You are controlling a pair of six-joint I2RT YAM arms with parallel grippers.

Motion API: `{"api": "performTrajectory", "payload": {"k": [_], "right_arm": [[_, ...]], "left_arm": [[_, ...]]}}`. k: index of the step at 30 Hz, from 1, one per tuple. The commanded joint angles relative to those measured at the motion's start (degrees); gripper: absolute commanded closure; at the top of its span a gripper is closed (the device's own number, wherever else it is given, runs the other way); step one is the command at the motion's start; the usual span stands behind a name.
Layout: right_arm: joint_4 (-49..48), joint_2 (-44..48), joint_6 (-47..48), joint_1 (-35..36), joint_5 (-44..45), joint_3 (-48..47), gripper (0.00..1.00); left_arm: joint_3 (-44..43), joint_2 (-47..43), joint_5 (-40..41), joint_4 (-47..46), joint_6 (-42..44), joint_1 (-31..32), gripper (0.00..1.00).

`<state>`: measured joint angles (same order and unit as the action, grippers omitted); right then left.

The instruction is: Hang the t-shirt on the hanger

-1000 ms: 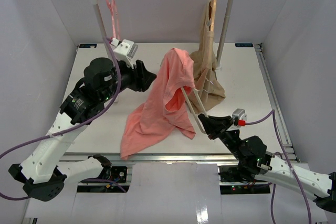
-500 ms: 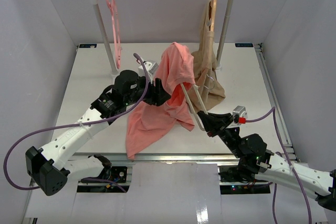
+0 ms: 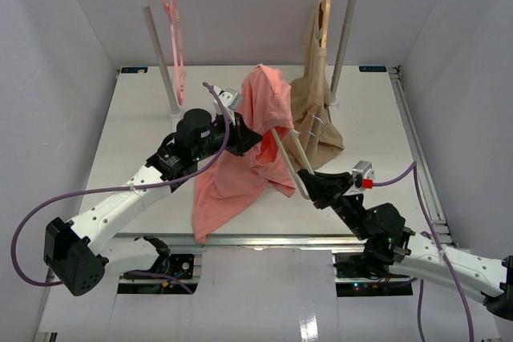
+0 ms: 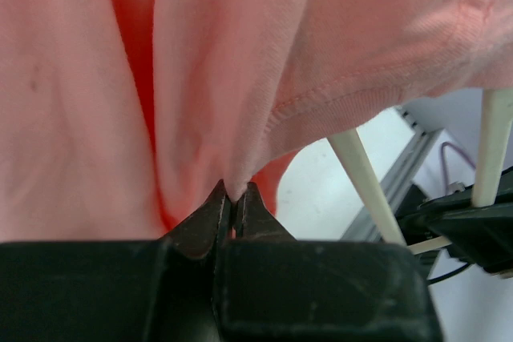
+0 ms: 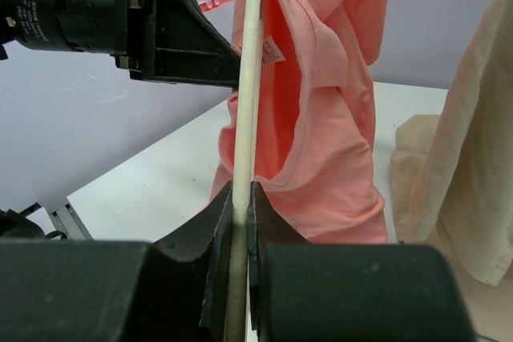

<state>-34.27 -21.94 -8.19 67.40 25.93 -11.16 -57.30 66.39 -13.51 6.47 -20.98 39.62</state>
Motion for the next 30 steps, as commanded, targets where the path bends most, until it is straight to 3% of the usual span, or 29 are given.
{"api": "performTrajectory", "payload": {"k": [1,14,30], "right_arm": [[-13.57,-1.46,1.43,0.02,-0.33,-2.95,0.92],[-42.44,-14.81,13.83,0.02,4.19,-0.91,0.92],[-51.38,-24.60,14.99,0.02,7.57,-6.52,0.92]], "left_arm": [[2.74,-2.20,-4.57,-5.19,-3.69,0.29,1.00],[7.49,-5.46,-19.50,-8.82,-8.46,2.26,1.00],[11.92,-6.53,-15.94,-6.73,-8.85,4.75,1.00]]}}
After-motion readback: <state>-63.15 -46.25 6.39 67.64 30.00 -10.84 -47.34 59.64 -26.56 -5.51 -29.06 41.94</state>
